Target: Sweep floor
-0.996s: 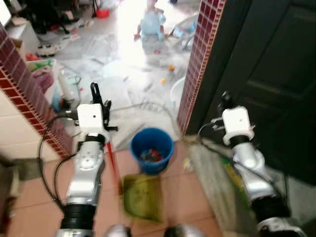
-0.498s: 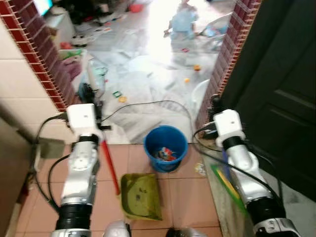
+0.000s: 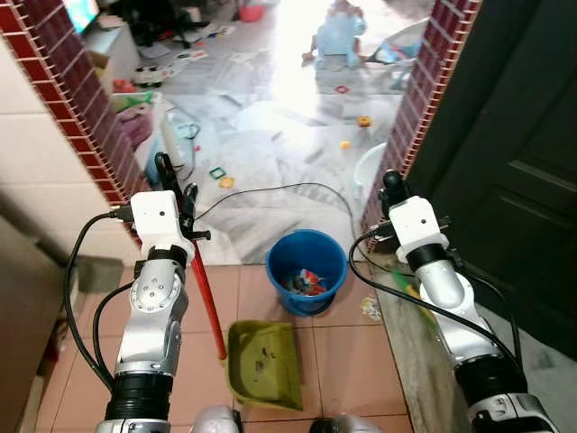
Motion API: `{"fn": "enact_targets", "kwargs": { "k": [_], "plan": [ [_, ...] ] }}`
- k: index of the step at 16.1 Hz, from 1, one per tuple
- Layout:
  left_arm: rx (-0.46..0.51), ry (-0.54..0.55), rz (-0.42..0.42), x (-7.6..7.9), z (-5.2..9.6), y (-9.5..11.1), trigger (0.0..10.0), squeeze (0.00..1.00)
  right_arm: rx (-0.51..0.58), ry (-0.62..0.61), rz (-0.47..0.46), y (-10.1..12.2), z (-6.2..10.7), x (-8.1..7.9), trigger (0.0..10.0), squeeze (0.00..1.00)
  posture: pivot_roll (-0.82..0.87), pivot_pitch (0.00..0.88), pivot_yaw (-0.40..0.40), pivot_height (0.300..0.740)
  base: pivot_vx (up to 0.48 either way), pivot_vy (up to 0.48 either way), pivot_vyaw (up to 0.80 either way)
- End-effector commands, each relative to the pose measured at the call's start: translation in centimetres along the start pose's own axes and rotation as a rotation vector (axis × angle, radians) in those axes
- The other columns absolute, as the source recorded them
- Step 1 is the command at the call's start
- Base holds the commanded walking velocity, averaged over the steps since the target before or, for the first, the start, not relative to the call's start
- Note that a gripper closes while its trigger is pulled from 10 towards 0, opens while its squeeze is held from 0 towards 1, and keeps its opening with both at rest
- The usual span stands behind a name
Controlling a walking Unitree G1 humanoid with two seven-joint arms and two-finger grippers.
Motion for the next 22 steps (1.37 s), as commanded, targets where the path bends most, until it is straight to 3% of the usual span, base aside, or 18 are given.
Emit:
{"fn": "enact_targets", "kwargs": {
  "k": [1, 4, 5, 10, 13, 16, 18, 20, 22],
  "plan": [
    [0.055, -0.009, -0.003, 0.3, -0.3, 1.7, 10.0, 0.0, 0.048, 0.042, -0.08, 1.4, -0.9, -0.8, 10.0, 0.0, -0.06, 0.0, 0.004, 0.74, 0.0, 0.0, 0.0],
    [0.043, 0.028, -0.006, -0.5, -0.2, 1.3, 10.0, 0.0, 0.041, 0.172, -0.24, 1.6, -0.7, -3.8, 10.0, 0.0, -0.06, 0.0, 0.005, 0.74, 0.0, 0.0, 0.0],
    [0.029, 0.051, -0.01, -0.9, -0.3, 0.7, 10.0, 0.0, 0.011, 0.233, -0.311, 1.4, -0.2, -5.6, 10.0, 0.0, -0.06, 0.0, 0.003, 0.74, 0.0, 0.0, 0.0],
    [-0.022, 0.143, -0.091, -3.3, -0.3, -2.0, 10.0, 0.0, 0.03, 0.379, -0.356, 2.4, 0.5, -7.9, 10.0, 0.0, -0.07, 0.0, -0.008, 0.74, 0.0, 0.0, 0.0],
    [-0.035, 0.137, -0.119, -3.2, -0.8, -3.2, 10.0, 0.0, 0.032, 0.409, -0.393, 3.1, 0.5, -7.9, 10.0, 0.0, -0.09, 0.01, -0.023, 0.74, 0.0, 0.0, 0.0],
    [-0.073, 0.119, -0.117, -1.2, -1.9, -4.8, 10.0, 0.0, 0.099, 0.58, -0.506, 6.9, 1.6, -7.7, 10.0, 0.0, -0.13, 0.04, -0.024, 0.74, 0.0, 0.0, 0.0],
    [-0.082, 0.099, -0.116, -0.2, -2.1, -5.2, 10.0, 0.0, 0.143, 0.662, -0.5, 8.2, 2.3, -6.6, 10.0, 0.0, -0.15, 0.052, -0.019, 0.74, 0.0, 0.0, 0.0],
    [-0.089, 0.074, -0.116, 0.8, -2.3, -5.9, 10.0, 0.0, 0.123, 0.788, -0.448, 7.4, 4.6, -4.5, 10.0, 0.0, -0.17, 0.07, -0.019, 0.74, 0.0, 0.0, 0.0],
    [-0.09, 0.071, -0.117, 0.9, -2.3, -6.1, 10.0, 0.0, 0.074, 0.832, -0.426, 6.2, 5.8, -3.4, 10.0, 0.0, -0.18, 0.079, -0.019, 0.74, 0.0, 0.0, 0.0]
  ]
}}
Point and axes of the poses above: a point about 5 cm out from each wrist's last joint towards the gripper, its own z axis pointing back from the gripper into the wrist, its own y axis along the axis of the wrist's last joint, x = y × z, the point moved 6 cm from there along -z, pointing out of the wrist towards the gripper, and after that the axes turned 14 degrees about z, right-handed, at the moved point
